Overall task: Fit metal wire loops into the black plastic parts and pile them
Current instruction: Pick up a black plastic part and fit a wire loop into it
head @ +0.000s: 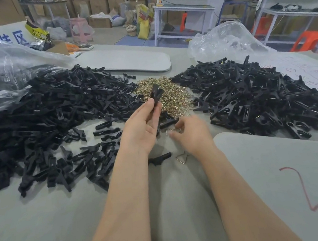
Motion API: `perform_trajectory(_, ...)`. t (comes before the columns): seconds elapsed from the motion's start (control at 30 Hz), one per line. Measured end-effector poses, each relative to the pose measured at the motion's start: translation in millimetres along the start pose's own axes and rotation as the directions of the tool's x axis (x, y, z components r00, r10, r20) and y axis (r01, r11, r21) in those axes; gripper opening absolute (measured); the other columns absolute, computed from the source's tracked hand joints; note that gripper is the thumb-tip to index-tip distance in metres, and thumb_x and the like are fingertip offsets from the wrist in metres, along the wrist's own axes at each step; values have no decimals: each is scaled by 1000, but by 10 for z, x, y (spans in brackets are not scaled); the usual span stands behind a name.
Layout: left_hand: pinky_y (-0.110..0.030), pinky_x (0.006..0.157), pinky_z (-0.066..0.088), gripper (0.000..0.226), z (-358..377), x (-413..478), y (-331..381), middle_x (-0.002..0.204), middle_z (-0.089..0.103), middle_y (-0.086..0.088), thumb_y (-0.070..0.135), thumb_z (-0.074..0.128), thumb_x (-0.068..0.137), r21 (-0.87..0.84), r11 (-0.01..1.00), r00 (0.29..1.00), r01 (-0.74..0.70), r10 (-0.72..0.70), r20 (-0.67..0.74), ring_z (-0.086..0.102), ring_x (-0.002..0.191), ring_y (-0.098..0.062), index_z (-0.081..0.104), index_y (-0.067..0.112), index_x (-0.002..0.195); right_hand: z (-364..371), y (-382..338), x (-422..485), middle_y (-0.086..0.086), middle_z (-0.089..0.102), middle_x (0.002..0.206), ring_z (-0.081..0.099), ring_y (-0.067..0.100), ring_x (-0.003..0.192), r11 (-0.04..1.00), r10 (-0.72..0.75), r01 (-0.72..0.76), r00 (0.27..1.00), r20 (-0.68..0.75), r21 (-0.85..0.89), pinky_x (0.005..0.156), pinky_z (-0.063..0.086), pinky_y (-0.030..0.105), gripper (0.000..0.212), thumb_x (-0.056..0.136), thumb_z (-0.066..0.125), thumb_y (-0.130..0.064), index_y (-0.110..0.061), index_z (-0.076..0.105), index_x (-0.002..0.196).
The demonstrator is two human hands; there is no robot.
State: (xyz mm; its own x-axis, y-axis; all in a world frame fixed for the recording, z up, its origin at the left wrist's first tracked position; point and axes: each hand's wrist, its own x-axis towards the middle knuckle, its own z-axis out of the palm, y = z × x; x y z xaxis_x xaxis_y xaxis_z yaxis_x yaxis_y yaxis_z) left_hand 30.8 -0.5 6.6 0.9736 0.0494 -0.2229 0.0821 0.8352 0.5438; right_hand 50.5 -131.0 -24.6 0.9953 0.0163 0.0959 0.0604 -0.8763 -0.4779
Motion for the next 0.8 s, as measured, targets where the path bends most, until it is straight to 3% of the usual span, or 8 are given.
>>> perform_trajectory(0.1,-17,69,53,26,-7,6,-3,94,63,-2,15,65,88,51,998,1000,20,-19,-25,61,81,-9,61,7,113,-23,3,-6,8,65,107,59,24,100,999,-21,23,998,-58,39,83,46,30,21,89,59,-26,-13,67,103)
perform_trajectory(0.2,-15,64,44,25,-13,16,-14,88,57,3,20,65,88,111,993,997,50,-43,-60,48,71,-5,61,13,112,-66,30,-10,11,69,93,62,26,92,993,10,6,990,-143,114,79,47,31,20,92,53,-19,-9,70,94)
perform_trajectory(0.3,-14,64,51,14,-16,22,-16,91,62,-2,12,63,89,83,995,997,57,-53,-50,57,74,-5,62,8,103,-97,81,1,10,69,93,60,25,90,990,19,8,982,-190,138,74,43,28,19,91,53,-15,-8,70,95)
perform_trajectory(0.4,-16,64,55,5,5,21,-57,81,66,-5,4,63,88,200,980,999,2,5,-33,66,66,-7,63,7,91,-162,118,-2,4,70,88,60,17,84,977,21,26,977,-213,212,71,37,21,15,89,59,-18,-11,72,92)
perform_trajectory(0.47,-19,65,57,3,19,16,-73,75,65,-5,3,64,87,251,968,998,-13,29,-58,66,63,-9,63,6,86,-247,132,9,1,69,79,61,14,76,900,99,6,971,-219,435,79,48,26,10,88,63,-19,-15,72,87)
perform_trajectory(0.53,-20,66,58,4,28,16,-71,74,64,-5,3,63,87,273,962,995,1,25,-92,65,62,-10,62,6,83,-329,128,6,0,67,71,62,12,67,722,209,-33,963,-172,691,78,56,31,6,87,65,-15,-17,68,82)
perform_trajectory(0.63,-21,67,57,4,40,19,-84,78,63,-7,2,60,87,309,951,994,37,-2,-112,65,67,-12,59,5,84,-385,107,-3,3,66,73,63,3,60,496,265,-56,960,-90,866,63,54,16,1,87,66,-10,-10,67,87)
perform_trajectory(0.8,-18,72,54,8,52,-14,-125,78,64,-1,5,68,84,455,889,998,-61,64,7,64,72,-7,64,8,91,-425,86,-12,1,65,74,60,4,63,458,255,-67,965,-58,886,60,51,13,6,86,68,-15,-11,68,90)
